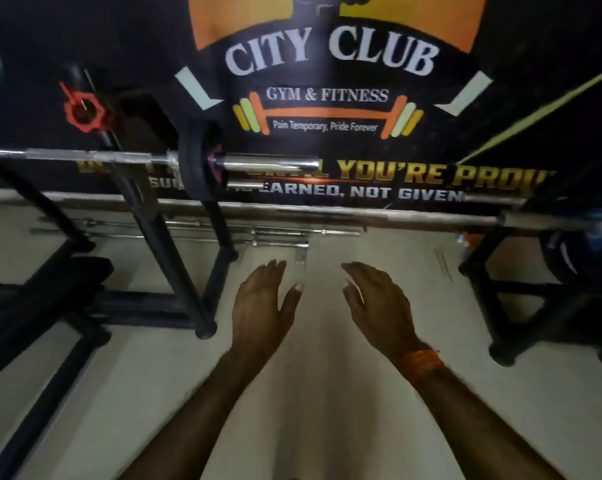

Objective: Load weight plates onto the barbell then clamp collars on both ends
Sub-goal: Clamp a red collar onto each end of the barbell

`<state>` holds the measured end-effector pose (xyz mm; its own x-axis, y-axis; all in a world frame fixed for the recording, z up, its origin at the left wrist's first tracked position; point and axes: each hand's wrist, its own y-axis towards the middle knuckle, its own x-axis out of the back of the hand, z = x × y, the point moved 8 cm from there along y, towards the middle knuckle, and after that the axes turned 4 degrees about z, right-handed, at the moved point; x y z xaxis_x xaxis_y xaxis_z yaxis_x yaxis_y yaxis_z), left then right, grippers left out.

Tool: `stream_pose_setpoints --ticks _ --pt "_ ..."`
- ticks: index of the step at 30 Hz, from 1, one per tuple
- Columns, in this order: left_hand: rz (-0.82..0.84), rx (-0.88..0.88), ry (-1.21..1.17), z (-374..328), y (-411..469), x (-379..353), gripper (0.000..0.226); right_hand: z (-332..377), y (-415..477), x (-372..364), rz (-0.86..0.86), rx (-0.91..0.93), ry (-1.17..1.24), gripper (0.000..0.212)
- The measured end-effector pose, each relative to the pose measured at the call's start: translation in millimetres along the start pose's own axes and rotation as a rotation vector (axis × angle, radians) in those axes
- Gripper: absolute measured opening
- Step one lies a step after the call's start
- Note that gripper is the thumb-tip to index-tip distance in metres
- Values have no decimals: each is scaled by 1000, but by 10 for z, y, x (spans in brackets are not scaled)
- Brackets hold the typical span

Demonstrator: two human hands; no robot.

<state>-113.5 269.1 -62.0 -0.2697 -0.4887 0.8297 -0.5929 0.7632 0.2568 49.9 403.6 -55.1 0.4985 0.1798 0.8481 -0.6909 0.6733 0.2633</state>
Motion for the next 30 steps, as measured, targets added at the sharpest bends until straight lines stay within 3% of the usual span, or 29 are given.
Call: stream_pose_setpoints --ticks 8,14,18,22,30 --pt "-166 95 -68 -179 1527 -228 67 -410 1856 164 -83 317 12 49" --pt "-284 136 -18 -211 2508 -201 63 -581 3092 215 -126 442 83 40" --pt "-376 208 54 -191 2935 -25 58 -580 3921 34 -11 481 170 38" --pt "-448 397 157 59 3258 69 63 -340 4662 -239 133 605 210 43" --pt "-595 666 269 332 3427 452 65 674 5430 -682 361 928 361 44"
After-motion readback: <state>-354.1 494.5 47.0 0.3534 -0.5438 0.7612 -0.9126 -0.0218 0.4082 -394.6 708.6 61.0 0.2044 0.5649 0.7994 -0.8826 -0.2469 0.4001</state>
